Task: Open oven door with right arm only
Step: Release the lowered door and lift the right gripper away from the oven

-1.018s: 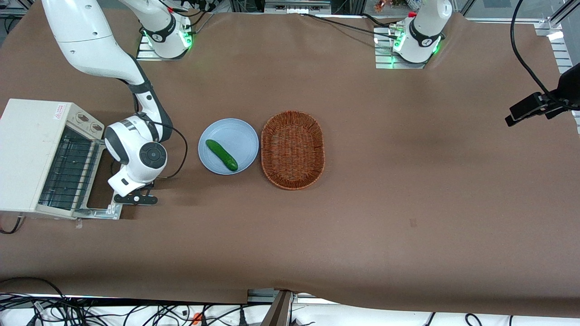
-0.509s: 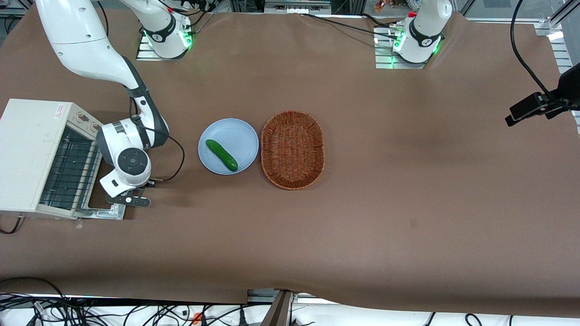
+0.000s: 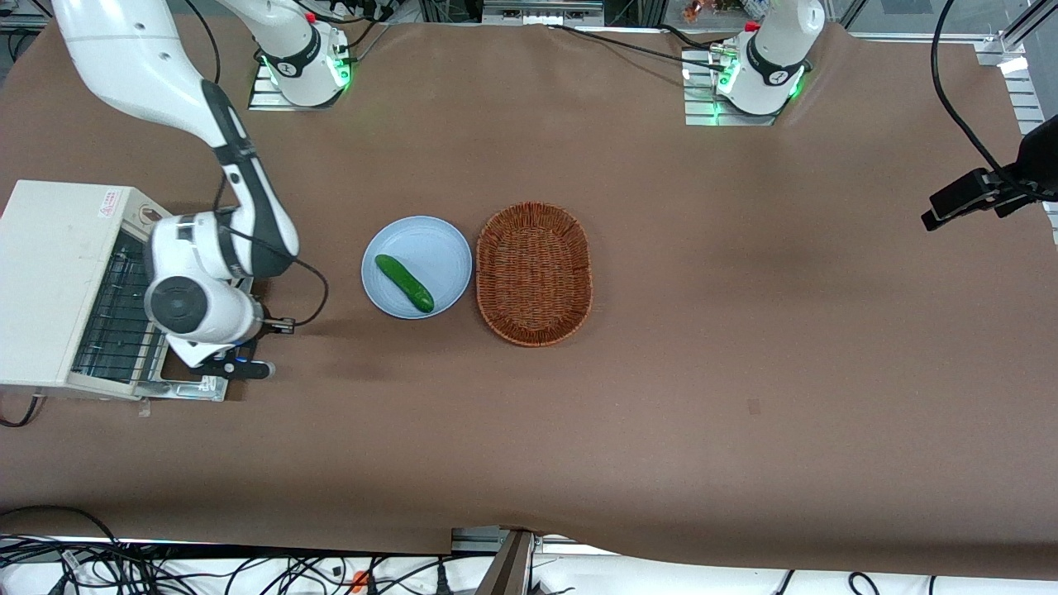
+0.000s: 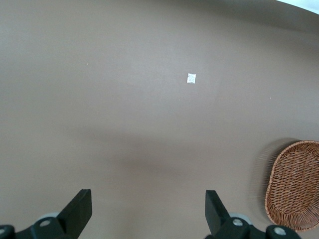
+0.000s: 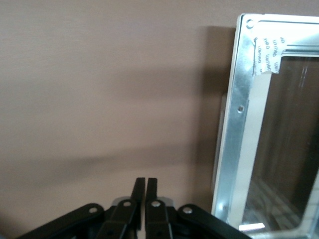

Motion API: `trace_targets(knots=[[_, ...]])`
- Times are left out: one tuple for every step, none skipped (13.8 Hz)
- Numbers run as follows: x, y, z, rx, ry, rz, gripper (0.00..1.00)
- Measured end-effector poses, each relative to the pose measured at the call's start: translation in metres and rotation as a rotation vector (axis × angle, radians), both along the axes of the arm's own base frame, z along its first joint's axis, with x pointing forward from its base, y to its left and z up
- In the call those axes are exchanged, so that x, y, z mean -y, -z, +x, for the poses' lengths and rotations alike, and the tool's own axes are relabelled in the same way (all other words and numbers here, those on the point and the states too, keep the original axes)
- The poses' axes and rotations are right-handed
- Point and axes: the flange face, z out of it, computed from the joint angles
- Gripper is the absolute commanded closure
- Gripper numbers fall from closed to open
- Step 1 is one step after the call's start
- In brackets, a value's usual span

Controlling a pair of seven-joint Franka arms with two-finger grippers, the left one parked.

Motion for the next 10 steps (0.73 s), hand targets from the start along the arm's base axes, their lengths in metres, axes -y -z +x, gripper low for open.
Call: trace_targets(knots=[[0.011, -0.026, 0.004, -0.013, -0.008, 0.055, 0.01], [0.026, -0.054, 0.007, -0.006, -0.016, 0.100, 0.00], [0.042, -0.083, 0.009, 0.021, -0.025, 0.129, 0.00], [0.058, -0.116, 0.007, 0.053, -0.032, 0.140, 0.00], [0.072, -0.150, 0.001, 0.075, -0.032, 0.141, 0.00], [0.081, -0.185, -0.010, 0.084, -0.032, 0.142, 0.00], [0.083, -0.219, -0.022, 0.094, -0.031, 0.146, 0.00], [0.084, -0.248, -0.034, 0.115, -0.033, 0.150, 0.00], [0.086, -0.272, -0.045, 0.145, -0.031, 0.152, 0.00], [0.091, -0.291, -0.055, 0.165, -0.025, 0.153, 0.00]])
